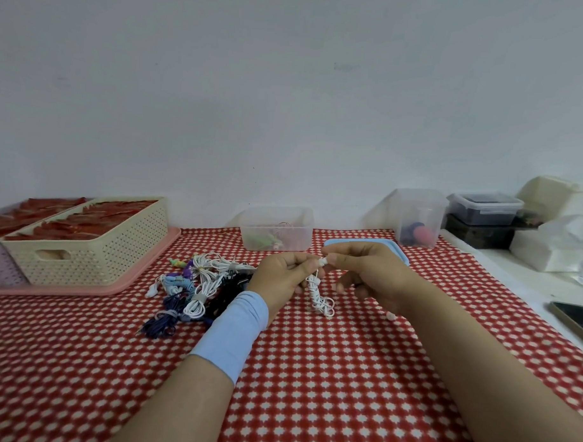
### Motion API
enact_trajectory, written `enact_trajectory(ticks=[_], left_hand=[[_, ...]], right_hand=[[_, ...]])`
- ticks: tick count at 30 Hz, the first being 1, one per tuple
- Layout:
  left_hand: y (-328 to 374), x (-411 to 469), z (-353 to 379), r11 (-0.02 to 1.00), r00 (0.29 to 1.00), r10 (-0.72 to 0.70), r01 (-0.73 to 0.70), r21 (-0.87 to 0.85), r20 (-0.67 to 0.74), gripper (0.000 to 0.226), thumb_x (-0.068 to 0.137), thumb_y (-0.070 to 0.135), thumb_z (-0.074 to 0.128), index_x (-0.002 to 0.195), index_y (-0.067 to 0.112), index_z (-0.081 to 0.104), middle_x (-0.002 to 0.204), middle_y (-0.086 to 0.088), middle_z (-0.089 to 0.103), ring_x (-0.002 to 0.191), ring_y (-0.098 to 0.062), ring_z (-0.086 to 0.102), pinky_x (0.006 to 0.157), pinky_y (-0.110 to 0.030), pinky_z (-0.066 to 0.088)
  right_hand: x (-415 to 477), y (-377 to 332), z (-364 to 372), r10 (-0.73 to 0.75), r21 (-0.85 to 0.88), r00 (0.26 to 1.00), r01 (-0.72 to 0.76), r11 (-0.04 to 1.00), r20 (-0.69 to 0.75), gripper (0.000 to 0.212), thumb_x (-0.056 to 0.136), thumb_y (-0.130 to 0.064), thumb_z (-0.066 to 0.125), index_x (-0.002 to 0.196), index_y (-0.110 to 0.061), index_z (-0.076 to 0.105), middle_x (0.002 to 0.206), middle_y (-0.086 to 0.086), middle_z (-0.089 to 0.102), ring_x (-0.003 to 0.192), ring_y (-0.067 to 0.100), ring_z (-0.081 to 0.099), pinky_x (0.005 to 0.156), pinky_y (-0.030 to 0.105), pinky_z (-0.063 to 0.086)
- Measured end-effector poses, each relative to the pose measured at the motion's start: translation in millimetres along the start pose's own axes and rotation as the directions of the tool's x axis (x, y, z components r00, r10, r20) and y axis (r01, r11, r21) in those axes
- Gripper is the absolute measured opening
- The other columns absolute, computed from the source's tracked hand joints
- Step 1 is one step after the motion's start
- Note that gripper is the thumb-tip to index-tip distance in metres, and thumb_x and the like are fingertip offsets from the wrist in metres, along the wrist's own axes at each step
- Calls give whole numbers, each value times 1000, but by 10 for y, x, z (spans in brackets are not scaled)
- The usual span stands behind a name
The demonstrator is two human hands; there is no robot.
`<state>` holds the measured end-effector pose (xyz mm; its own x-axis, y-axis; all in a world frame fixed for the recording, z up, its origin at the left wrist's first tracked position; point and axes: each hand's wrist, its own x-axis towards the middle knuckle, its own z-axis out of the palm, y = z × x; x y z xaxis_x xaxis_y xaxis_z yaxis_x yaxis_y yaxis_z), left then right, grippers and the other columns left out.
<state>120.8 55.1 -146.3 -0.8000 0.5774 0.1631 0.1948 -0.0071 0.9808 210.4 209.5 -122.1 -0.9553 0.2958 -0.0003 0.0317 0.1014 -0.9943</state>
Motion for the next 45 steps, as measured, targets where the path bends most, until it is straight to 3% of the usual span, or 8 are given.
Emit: enact_trajectory(ticks=[6,10,18,21,25,32,40,45], left_hand=[[3,-28,-19,997,999,39,-36,68,-34,5,90,20,69,91,21,75,74,10,72,57,5,58,55,-14,46],[11,-29,-26,984,995,90,-85,159,-30,5,88,16,72,92,19,74,84,7,74,68,9,66,57,-6,45],[-13,-23,-17,992,999,12,-7,129,-39,7,90,20,70,93,20,76,90,2,76,70,2,65,60,-12,46],[-6,-23,-4,984,992,-124,126,-126,22,11,92,20,67,96,15,77,87,-4,74,74,-13,57,59,-21,43],[35,-37,-2,937,983,-123,161,-311,136,16,96,18,60,101,10,73,82,0,71,71,-9,57,61,-18,47],[23,-73,-19,955,975,-74,130,-267,210,17,95,14,58,87,7,71,74,1,69,71,-11,59,73,-26,51],[31,-64,-41,955,972,-80,139,-264,222,15,93,16,59,87,8,70,72,2,69,67,-7,60,68,-22,52],[9,-76,-49,956,969,-78,140,-259,236,14,95,13,58,92,8,71,76,0,71,73,-10,63,77,-27,53]], right_hand=[[-68,-37,-8,-83,-166,996,84,982,13,14,88,-21,75,101,-17,79,92,4,78,61,12,63,46,22,36],[-70,-27,6,-110,-214,994,103,971,-22,9,87,-19,76,95,-19,80,83,3,78,60,12,63,46,20,39],[-65,-32,26,-148,-248,989,138,959,-20,9,90,-19,73,95,-21,80,86,2,78,58,12,64,46,19,41],[-62,-39,-1,-80,-130,997,82,988,18,18,94,-29,67,102,-18,78,96,2,78,64,14,63,50,23,36],[-42,-31,-63,33,110,988,-50,993,152,35,94,-33,61,117,-10,72,110,8,75,67,15,60,45,19,32],[-2,7,-63,96,120,969,-126,985,229,29,81,-24,69,104,-7,74,91,4,73,60,9,60,36,14,31],[-2,24,-50,92,133,972,-123,983,217,34,77,-26,72,106,-8,74,95,7,75,64,13,64,38,15,31],[35,52,-48,118,113,969,-145,983,219,34,77,-21,72,106,-4,73,94,10,74,61,11,65,37,16,35]])
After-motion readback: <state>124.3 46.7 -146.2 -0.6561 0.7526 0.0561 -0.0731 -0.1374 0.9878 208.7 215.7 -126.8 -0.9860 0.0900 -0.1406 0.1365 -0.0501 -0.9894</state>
